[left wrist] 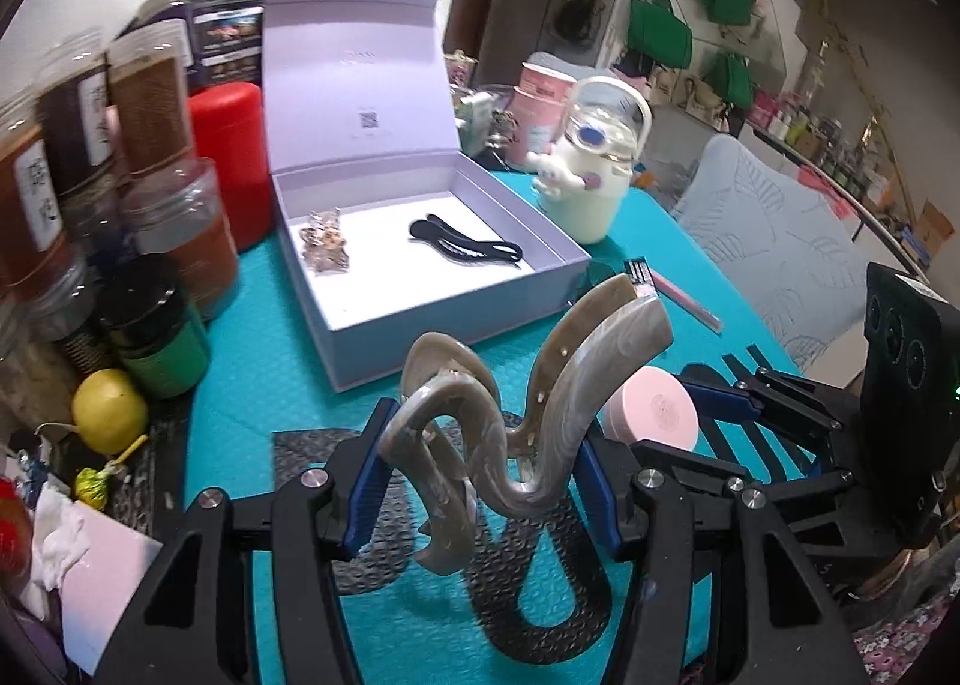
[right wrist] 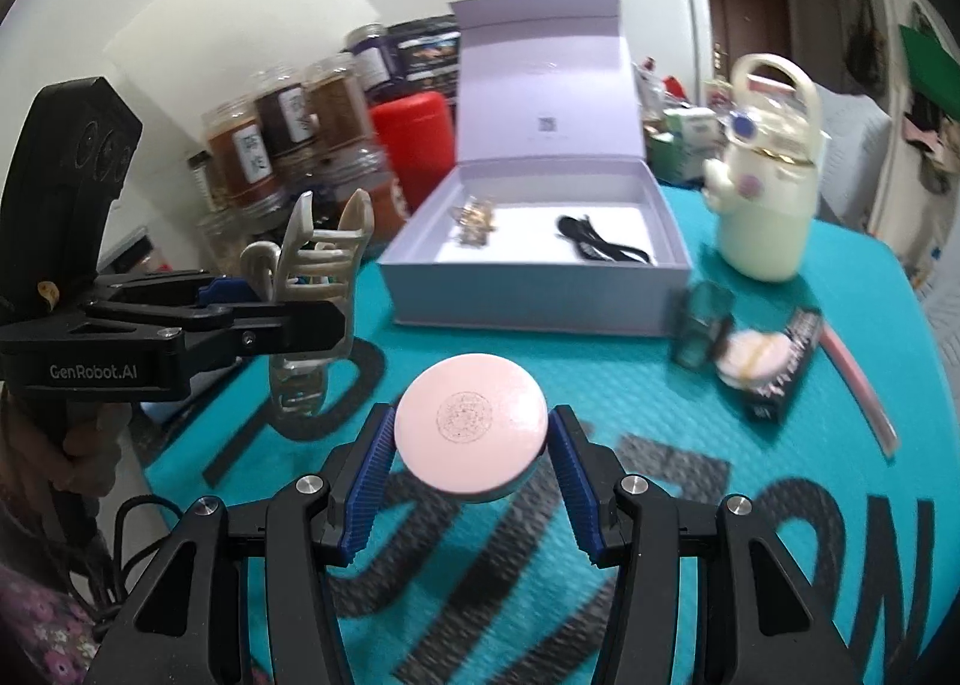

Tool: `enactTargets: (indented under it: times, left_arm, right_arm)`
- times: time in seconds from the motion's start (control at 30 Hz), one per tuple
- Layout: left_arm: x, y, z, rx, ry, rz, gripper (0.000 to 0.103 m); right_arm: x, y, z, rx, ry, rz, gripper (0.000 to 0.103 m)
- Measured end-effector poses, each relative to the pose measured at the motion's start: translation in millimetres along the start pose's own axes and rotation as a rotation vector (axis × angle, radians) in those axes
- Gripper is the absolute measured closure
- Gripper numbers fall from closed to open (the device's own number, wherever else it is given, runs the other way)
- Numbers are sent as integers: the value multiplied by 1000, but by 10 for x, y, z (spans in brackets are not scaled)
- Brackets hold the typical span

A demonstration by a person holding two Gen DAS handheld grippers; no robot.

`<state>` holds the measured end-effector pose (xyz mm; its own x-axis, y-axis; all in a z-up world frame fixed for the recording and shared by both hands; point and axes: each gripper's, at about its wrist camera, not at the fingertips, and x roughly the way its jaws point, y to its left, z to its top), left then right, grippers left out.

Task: Organize rigid objects
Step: 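Carry the S clip and pink compact over the white gift box with both grippers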

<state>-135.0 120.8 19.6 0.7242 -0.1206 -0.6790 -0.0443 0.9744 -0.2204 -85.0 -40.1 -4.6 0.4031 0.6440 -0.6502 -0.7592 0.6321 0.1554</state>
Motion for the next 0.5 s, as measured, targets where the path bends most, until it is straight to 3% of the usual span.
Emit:
enactTargets:
  times: [0.2,0.5]
  left_arm:
    - [-112,109,47,-27,-35,17,48]
    - [-127,154,192,-35,-63,-9,48]
  right_arm:
    - [38,136,166,-47,1,25,51]
    - [48,172,419,-76,-6,-5,51]
